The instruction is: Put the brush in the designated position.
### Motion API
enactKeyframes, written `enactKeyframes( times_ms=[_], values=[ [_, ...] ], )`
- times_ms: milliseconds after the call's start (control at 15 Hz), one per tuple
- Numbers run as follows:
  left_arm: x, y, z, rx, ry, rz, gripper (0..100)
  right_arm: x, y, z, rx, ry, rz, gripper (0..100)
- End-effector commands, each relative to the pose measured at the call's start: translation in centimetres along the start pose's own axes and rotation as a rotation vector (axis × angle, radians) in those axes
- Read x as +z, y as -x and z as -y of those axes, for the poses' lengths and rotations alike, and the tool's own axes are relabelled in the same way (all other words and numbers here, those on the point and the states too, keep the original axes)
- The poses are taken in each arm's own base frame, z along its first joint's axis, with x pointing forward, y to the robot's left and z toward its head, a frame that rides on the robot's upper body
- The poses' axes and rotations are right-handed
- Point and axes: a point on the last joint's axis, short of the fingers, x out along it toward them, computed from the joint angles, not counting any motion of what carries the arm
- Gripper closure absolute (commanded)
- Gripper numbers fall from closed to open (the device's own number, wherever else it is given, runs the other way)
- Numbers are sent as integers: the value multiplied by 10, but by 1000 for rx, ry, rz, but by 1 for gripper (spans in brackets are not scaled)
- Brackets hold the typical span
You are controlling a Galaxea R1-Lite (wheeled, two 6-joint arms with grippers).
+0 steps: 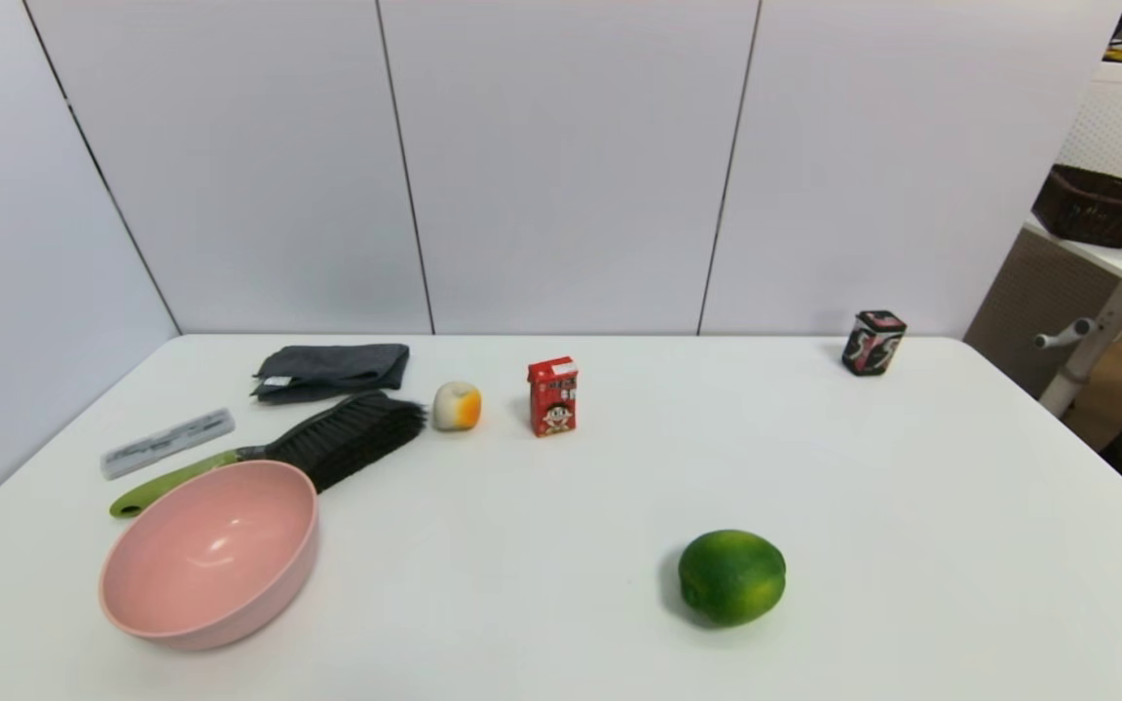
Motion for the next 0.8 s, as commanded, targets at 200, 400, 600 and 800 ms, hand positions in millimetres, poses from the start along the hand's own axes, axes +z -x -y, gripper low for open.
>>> enactKeyframes(
  times_ms=[200,400,600,800],
  values=[
    [0,0,0,3,0,-4,0,0,0,0,0,-2,-3,0],
    [0,0,0,3,0,-2,0,0,0,0,0,0,-3,0],
    [0,0,0,3,0,-2,0,0,0,0,1,0,-3,0],
    [0,0,0,3,1,-4,0,0,0,0,1,-8,-3,0]
  ],
)
